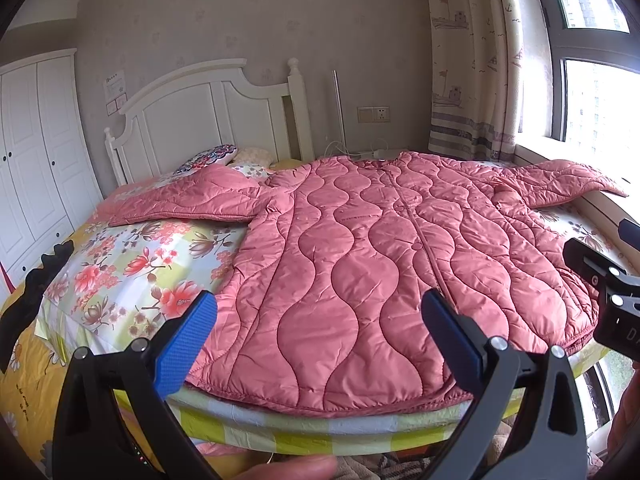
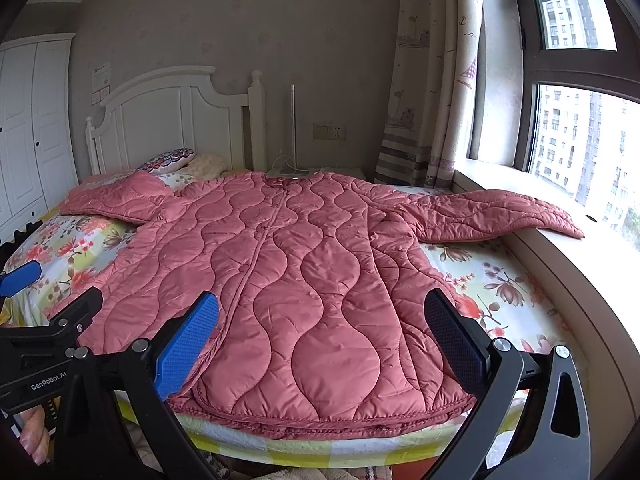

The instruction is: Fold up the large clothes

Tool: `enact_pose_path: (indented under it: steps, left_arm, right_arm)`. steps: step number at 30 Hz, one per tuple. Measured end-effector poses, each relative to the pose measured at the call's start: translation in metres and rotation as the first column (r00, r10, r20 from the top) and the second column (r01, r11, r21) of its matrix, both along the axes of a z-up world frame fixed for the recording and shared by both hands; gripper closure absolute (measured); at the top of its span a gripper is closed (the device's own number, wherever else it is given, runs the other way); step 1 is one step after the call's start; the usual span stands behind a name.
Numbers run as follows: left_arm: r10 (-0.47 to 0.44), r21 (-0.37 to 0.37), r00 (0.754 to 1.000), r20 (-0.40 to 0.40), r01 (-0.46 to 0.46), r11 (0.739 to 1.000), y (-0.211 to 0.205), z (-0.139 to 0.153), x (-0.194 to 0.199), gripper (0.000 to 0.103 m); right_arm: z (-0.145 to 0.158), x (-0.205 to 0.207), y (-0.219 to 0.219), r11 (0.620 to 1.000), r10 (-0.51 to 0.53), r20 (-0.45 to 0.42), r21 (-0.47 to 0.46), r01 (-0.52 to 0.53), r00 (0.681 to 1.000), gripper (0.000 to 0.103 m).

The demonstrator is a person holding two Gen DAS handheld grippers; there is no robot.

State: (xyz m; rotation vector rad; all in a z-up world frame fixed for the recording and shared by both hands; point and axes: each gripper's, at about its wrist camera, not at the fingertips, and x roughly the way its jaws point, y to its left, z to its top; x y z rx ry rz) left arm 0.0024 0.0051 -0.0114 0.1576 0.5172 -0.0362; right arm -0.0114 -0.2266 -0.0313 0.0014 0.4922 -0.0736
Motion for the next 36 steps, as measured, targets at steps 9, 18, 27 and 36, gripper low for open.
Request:
enact_pose_path:
  steps: [9,18,27,36]
  left_arm:
    - [0.000,-0.001,1.000,-0.002,0.000,1.000,0.0003,-0.0002,0.0001,0.002]
    - [0.000,-0.003,1.000,0.000,0.000,1.000,0.0006,0.0002,0.0001,0.002]
    - [0.001,-0.006,1.000,0.000,-0.001,1.000,0.0011,0.0004,0.0002,0.002]
    - [0.000,-0.006,1.000,-0.001,0.000,1.000,0.0016,0.0000,-0.0002,0.002]
  right_arm:
    - [0.0000,0.0003,-0.0005,1.000,0.001,-0.003,0.004,-0.001,1.000,0.004]
    - [-0.0002,-0.0001,-0.0002,1.000,0.000,-0.002,0.012,0.000,1.000,0.004]
    - [0.0006,0.0002,-0.0006,1.000,-0.003,-0.001,0.018,0.003,1.000,0.004]
    - [0.0000,0.0006,-0.0024,1.000,-0.004,-0.002,0.019,0.004,1.000,0.004]
